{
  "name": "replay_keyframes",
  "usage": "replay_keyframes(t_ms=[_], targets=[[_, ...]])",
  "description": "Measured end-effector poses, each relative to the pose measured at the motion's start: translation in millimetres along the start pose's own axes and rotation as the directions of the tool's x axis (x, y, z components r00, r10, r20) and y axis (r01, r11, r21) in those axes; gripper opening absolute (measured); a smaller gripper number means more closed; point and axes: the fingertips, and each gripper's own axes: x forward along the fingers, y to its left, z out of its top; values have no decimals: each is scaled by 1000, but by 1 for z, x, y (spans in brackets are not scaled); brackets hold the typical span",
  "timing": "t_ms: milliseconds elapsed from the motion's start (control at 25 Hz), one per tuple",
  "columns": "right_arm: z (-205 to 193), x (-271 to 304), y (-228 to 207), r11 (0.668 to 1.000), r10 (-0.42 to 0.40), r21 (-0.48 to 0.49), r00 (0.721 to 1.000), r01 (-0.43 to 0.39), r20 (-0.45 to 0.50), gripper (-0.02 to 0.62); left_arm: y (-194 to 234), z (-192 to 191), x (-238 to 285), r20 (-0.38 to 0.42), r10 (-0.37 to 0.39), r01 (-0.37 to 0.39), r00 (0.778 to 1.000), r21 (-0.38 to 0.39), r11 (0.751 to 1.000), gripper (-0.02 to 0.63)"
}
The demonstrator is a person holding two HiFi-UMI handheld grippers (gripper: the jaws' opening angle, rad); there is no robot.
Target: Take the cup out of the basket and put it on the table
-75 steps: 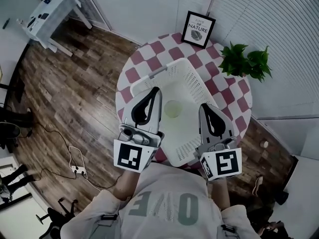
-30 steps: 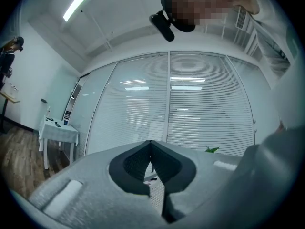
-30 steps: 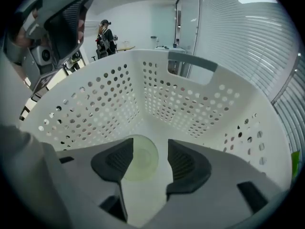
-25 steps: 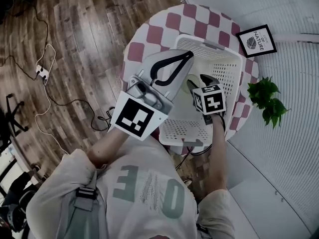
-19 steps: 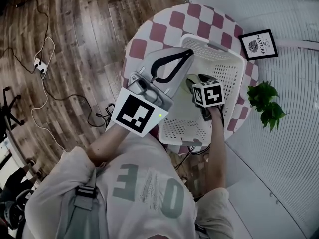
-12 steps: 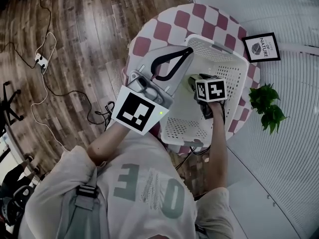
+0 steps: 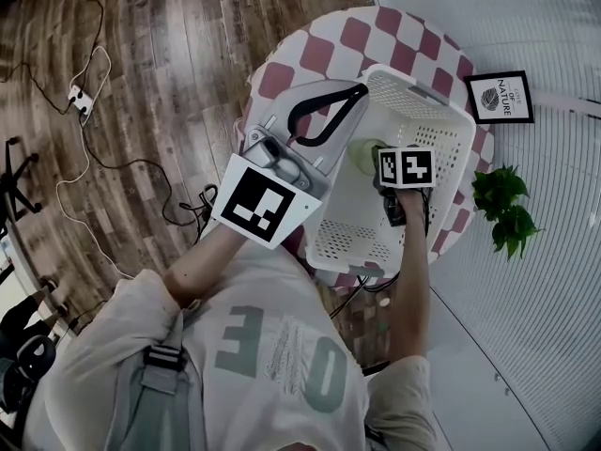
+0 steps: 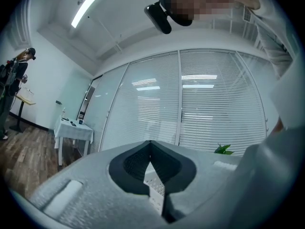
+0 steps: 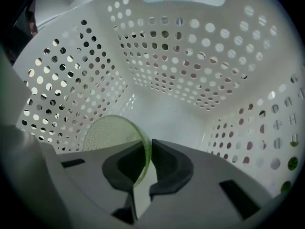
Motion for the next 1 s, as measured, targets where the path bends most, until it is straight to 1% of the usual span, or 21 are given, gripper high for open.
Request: replay_keyframes(t_ms=[440,720,880,1000], targets=[[-1,-1,2,1000,-3,-26,1000,2,-7,26,3,2,-5,-3,10,-10,1000,15,1000,3],[6,-8,0,999,-37,-6,999,38,31,26,-1,10,-3,9,-6,6,1000,24,1000,3],[11,-25,0,998,-54,-8,995,55,79,26,-11,19,-2,17,-27,26,999,38,999,3],[17,-46,1,998,-58,5,987,58,147,25,-19,25,0,22,-40,39,999,36,999,3]])
